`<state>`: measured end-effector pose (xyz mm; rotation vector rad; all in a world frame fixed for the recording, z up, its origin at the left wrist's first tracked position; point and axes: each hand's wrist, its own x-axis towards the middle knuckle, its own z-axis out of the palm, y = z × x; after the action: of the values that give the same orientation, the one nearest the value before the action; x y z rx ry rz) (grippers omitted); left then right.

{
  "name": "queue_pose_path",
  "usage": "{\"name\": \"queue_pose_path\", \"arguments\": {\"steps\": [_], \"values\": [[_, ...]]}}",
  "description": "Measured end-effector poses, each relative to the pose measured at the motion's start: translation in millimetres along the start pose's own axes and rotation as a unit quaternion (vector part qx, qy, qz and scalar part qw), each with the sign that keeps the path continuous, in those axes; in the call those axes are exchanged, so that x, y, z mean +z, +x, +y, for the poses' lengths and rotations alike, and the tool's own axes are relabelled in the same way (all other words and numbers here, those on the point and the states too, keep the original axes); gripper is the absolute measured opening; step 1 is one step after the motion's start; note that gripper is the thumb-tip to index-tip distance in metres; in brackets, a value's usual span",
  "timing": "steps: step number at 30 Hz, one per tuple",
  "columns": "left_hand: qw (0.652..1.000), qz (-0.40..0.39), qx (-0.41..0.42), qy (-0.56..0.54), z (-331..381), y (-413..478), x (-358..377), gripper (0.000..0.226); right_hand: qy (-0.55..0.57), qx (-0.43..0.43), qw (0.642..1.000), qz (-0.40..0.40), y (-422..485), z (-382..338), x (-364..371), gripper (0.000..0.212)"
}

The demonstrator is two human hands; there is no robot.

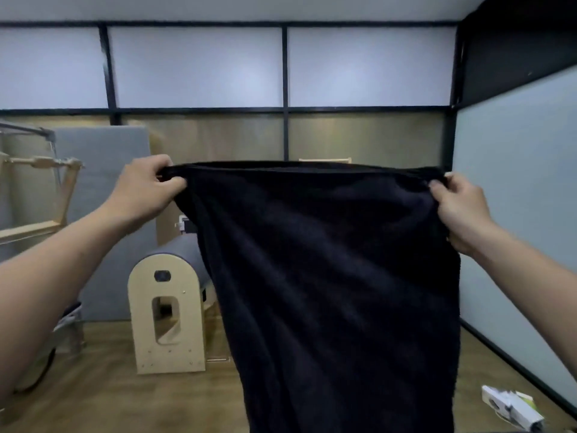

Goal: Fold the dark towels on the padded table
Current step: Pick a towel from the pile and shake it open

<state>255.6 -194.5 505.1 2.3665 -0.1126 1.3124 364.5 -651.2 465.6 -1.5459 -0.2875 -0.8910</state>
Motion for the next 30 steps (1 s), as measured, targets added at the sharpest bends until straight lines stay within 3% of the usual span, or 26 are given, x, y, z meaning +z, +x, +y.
{"name": "queue_pose_path", "arguments": {"steps": [3,5,7,8,9,11,12,13,17,20,21,23,25,27,30], "values": [[0.994,-0.107,-0.018,-0.02,0.1,19.3,-15.3,0.025,-0.152,-0.037,0.988,-0.012,21.4,-7.8,-18.6,0.008],[0.997,-0.06,-0.006,-0.044,15.8,45.3,-32.9,0.022,-0.163,-0.069,0.984,0.017,37.1,-29.7,-23.4,0.009],[0.987,0.025,0.011,-0.161,38.1,65.1,-42.0,0.018,-0.142,-0.095,0.982,0.075,46.5,-57.2,-18.2,0.016],[0.982,0.03,0.014,-0.188,47.3,68.9,-42.9,0.017,-0.153,-0.101,0.979,0.085,49.2,-65.0,-16.3,0.021],[0.983,0.0,0.022,-0.182,51.0,69.5,-41.2,0.012,-0.182,-0.106,0.975,0.071,51.2,-66.4,-16.6,0.026],[0.989,-0.14,0.03,-0.043,40.4,70.9,-49.7,0.008,-0.253,-0.121,0.96,0.008,52.6,-60.4,-22.8,0.029],[0.986,-0.163,0.024,0.018,38.9,73.3,-61.3,0.012,-0.273,-0.123,0.954,-0.011,53.1,-59.2,-26.9,0.029],[0.986,-0.161,0.018,0.047,38.8,79.0,-72.6,0.018,-0.276,-0.123,0.953,-0.007,56.3,-59.8,-30.1,0.029],[0.985,-0.126,0.039,-0.113,61.8,77.2,-86.3,0.022,-0.209,-0.116,0.969,0.064,56.2,-73.4,-24.0,0.035],[0.977,-0.2,0.045,0.065,61.6,61.3,-91.2,0.024,-0.286,-0.147,0.947,0.012,58.8,-70.1,-30.3,0.043],[0.979,-0.181,0.036,0.083,62.0,61.6,-96.1,0.027,-0.295,-0.155,0.943,0.007,61.3,-72.7,-32.2,0.043],[0.995,-0.097,0.03,-0.01,65.7,69.3,-96.4,0.03,-0.249,-0.153,0.955,0.04,67.3,-85.3,-30.9,0.043],[0.985,-0.067,-0.008,-0.161,75.2,71.1,-87.7,0.027,-0.164,-0.114,0.978,0.063,72.0,-95.6,-25.7,0.041],[0.963,-0.087,-0.052,-0.249,76.3,69.5,-80.1,0.017,-0.071,-0.061,0.995,0.019,78.6,-94.4,-27.5,0.034],[0.954,-0.106,-0.036,-0.277,70.0,74.6,-91.4,0.019,-0.015,-0.003,0.995,-0.095,76.2,-97.6,-42.1,0.012]]}}
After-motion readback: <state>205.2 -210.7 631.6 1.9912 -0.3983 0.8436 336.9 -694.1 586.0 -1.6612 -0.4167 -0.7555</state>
